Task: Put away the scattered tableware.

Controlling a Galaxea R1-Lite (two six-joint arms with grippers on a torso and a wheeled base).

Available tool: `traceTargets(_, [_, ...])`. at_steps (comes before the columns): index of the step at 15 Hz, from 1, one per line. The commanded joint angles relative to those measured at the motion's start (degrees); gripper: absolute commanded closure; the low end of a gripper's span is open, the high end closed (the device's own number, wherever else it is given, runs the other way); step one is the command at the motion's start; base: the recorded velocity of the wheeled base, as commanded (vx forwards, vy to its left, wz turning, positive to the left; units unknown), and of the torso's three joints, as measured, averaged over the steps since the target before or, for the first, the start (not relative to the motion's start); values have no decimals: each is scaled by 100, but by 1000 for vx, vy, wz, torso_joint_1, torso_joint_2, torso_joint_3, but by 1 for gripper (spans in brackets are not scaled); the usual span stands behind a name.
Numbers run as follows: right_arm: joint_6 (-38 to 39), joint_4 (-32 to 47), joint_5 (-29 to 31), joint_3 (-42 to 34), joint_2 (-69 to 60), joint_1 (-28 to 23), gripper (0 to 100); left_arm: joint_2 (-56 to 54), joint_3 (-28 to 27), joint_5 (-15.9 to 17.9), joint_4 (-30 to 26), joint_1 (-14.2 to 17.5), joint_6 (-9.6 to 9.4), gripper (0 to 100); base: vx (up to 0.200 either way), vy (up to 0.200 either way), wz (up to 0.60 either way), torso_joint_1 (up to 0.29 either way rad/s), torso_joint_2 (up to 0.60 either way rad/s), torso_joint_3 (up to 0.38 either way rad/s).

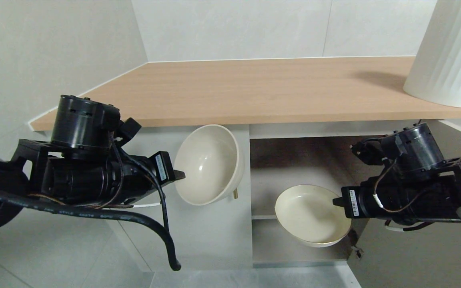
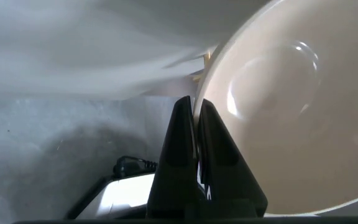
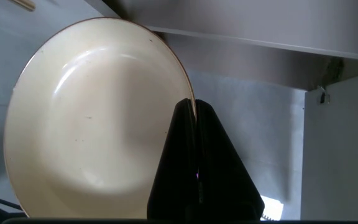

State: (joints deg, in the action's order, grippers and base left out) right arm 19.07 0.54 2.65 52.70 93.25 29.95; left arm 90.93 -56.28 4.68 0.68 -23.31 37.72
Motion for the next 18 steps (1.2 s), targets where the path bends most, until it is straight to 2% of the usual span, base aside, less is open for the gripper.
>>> traceTargets(1, [1,-1,-1,3,71,2,100,-67,30,-2,-7,-16,-1,100,0,0,0,0,0,0])
traceTargets(2, [1,-1,-1,3,89,2,100,-242,118,-20,2,-25,-80,100,0,0,0,0,0,0])
traceTargets(4, [1,-1,-1,12,97,-7,100,-1227,381,-46,28,-25,-757,100,0,0,0,0,0,0])
traceTargets(6, [-70,-36,-10,12,132,-7,100,-1860,302,-37,-33,-16,-819,100,0,0,0,0,0,0])
traceTargets(8, [-70,-36,-1,12,203,-16,100,-2062,214,-2,-262,-25,-959,100,0,0,0,0,0,0])
traceTargets(9, [-70,-36,-1,21,308,-33,100,-2027,241,15,-499,-25,-1311,100,0,0,0,0,0,0])
traceTargets(10, [-61,-45,-1,47,396,-86,100,-1930,267,24,-587,-42,-1469,100,0,0,0,0,0,0])
traceTargets(11, [-61,-54,-1,83,519,-139,100,-1780,293,24,-657,-86,-1548,100,0,0,0,0,0,0])
traceTargets(13, [-52,-326,-1,126,897,-200,100,-1438,434,24,-675,-394,-1548,100,0,0,0,0,0,0])
traceTargets(15, [-52,-370,-1,126,959,-209,100,-1385,452,24,-675,-464,-1548,100,0,0,0,0,0,0])
traceTargets(16, [-52,-704,8,135,1477,-341,100,-998,610,15,-675,-789,-1548,100,0,0,0,0,0,0])
traceTargets(18, [-35,-1249,52,135,1925,-490,100,-708,689,6,-675,-983,-1539,100,0,0,0,0,0,0])
